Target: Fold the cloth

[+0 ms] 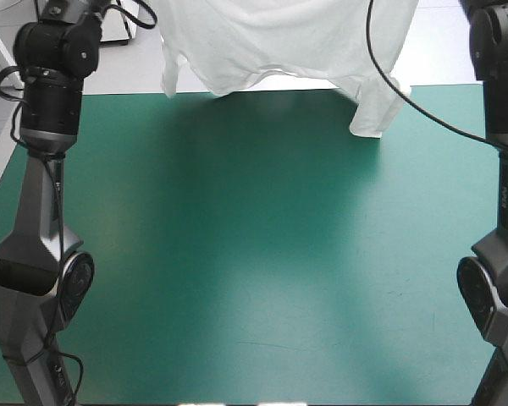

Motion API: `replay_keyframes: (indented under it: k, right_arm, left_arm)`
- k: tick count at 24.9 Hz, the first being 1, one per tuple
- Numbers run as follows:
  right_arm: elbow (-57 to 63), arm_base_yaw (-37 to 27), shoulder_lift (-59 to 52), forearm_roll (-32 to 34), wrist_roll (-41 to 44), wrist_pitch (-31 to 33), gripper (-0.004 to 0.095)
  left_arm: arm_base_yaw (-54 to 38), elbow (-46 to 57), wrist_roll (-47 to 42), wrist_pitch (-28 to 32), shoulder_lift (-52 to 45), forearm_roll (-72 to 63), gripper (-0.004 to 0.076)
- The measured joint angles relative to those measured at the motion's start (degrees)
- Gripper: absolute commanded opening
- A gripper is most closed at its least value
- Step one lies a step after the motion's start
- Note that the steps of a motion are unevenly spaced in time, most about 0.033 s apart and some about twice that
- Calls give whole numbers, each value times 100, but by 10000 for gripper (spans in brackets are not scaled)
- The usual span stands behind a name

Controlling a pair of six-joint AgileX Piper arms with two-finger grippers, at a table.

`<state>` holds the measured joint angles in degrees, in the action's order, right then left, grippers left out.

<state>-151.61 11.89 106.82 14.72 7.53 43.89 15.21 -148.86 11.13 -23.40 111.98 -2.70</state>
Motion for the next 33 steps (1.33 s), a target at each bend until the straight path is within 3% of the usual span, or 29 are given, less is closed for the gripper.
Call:
replay_keyframes:
  k: [5,8,13,17,20,23,25,33]
  right_arm:
    - [12,-11,633,-351,-21,1485,-1]
    - [12,-46,1120,-708,-84,2561,-1]
    - [927,-233,1316,-1175,-210,2773,-1]
    - [2295,-398,1009,-1517,-247,2746,-1]
    - [4186,-596,384,-1723,-318,2234,-1]
    - [6235,-626,-752,-1804,-411,1380,-1]
    - [7032,-626,-1203,-1868,-466,1201,-1]
    - [9449,-626,-2534,-1910,-552,1074,-1]
  left_arm:
    - [-173,44,-458,-1697,592,0,-9]
    - [-351,56,-695,-3282,1046,117,-9]
    - [-365,475,-850,-4274,1281,270,-9]
    - [-400,1378,-976,-4258,1171,237,-9]
    - [-394,3013,-1062,-3512,577,105,-9]
    - [-394,5191,-1047,-2582,-636,-131,-9]
    - [-394,6061,-963,-2355,-1098,-306,-9]
    - [-330,8565,-394,-2078,-2520,-987,-9]
